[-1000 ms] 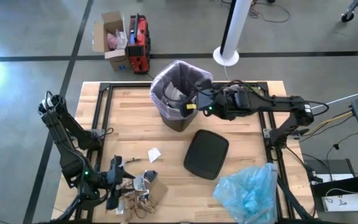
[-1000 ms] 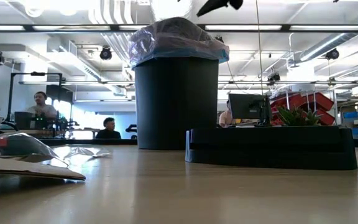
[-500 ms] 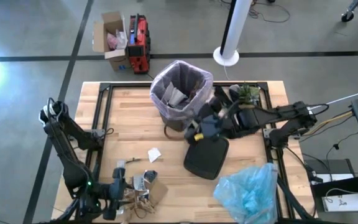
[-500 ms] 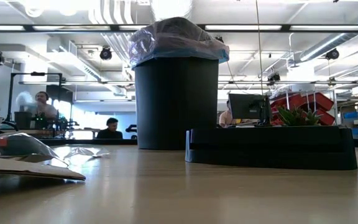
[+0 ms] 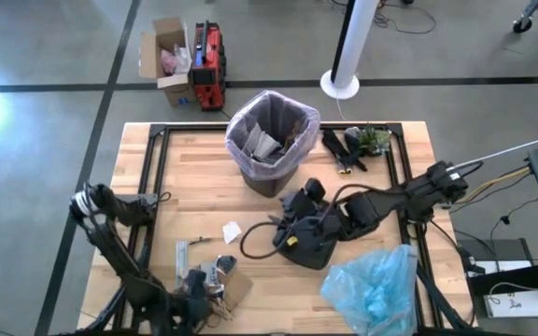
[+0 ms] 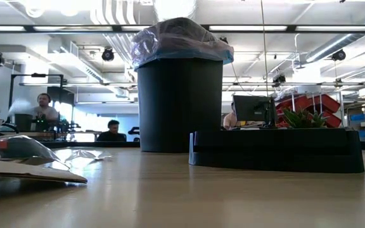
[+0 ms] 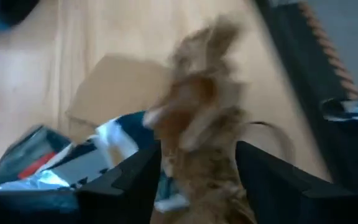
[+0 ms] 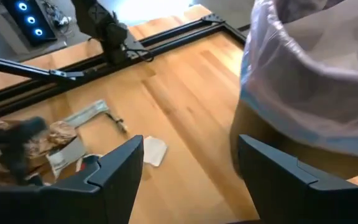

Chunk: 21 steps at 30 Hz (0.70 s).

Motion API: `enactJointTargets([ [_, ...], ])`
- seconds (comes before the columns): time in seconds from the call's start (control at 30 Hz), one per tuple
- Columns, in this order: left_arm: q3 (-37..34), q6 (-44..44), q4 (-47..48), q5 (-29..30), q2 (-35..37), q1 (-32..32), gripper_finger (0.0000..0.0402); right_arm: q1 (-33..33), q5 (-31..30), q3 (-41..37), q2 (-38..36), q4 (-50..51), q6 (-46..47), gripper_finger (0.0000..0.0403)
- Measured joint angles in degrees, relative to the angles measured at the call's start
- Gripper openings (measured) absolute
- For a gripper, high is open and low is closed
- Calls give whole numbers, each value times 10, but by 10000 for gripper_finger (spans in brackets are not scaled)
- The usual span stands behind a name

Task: Place trash/remove bag and relplace
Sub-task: Put the brown napkin into the black trash bin

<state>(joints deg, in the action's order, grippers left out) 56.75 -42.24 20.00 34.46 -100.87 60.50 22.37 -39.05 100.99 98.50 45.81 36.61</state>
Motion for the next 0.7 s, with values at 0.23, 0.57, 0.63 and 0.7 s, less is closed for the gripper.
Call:
enactJointTargets([
  [0.23, -1, 62, -3, 1, -19, -48, 132, 36, 0, 0, -1, -44, 4, 222],
  [0.57, -3, 152, 40, -24, 36, -95, 10, 72, 0, 0, -3, -87, 5, 199],
  [0.63, -3, 164, 53, -20, 62, -103, 16, 75, 0, 0, -3, -87, 3, 195],
  [0.7, -3, 177, 60, -9, 95, -107, 15, 78, 5, 0, -3, -87, -7, 191],
])
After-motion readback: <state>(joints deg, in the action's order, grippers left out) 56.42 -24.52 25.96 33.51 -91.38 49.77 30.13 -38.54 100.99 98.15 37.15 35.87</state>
